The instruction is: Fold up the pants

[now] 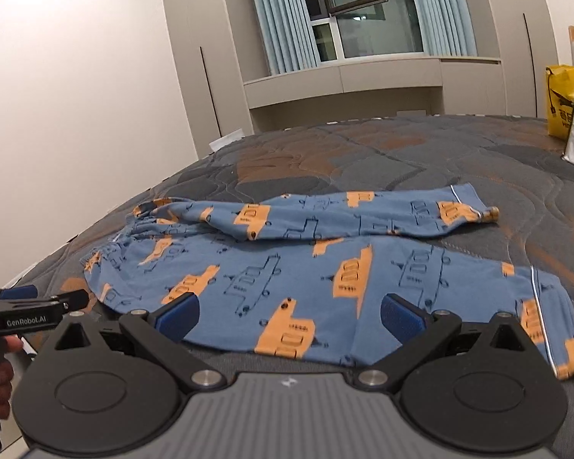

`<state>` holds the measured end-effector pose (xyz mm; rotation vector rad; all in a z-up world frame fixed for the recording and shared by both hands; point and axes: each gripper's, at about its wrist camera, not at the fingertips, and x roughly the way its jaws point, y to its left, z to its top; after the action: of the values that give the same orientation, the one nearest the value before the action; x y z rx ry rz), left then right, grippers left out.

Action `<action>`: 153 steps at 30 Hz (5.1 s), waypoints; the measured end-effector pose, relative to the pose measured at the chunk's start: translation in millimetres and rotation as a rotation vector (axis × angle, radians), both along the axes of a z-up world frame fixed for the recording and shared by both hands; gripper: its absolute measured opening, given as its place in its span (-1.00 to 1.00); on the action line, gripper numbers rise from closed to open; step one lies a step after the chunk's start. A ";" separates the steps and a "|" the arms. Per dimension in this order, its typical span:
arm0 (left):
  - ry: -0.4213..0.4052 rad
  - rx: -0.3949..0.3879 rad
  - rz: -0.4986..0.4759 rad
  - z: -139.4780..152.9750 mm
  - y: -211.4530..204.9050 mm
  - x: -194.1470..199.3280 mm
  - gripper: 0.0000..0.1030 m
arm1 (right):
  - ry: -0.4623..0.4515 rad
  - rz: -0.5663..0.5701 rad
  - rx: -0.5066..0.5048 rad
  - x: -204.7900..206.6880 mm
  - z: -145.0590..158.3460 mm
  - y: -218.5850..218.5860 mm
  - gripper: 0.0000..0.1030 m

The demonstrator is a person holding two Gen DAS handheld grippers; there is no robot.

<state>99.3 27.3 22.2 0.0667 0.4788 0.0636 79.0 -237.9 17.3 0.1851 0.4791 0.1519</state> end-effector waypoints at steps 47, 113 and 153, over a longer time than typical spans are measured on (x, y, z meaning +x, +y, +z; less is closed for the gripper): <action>0.125 0.229 -0.352 9.7 102.1 320.2 0.99 | 0.050 0.618 -0.344 325.9 6.9 -12.9 1.00; 0.010 0.109 -0.238 30.5 91.6 293.3 -1.00 | -0.106 0.432 -0.463 329.8 22.3 11.4 -0.94; 0.018 0.225 -0.474 -32.6 104.7 93.0 -1.00 | -0.214 0.486 -0.770 23.8 -48.9 63.5 -0.96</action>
<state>192.3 131.9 -10.4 0.3996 0.4625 -0.3487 102.8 -174.3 -31.6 -0.7025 0.3331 0.4439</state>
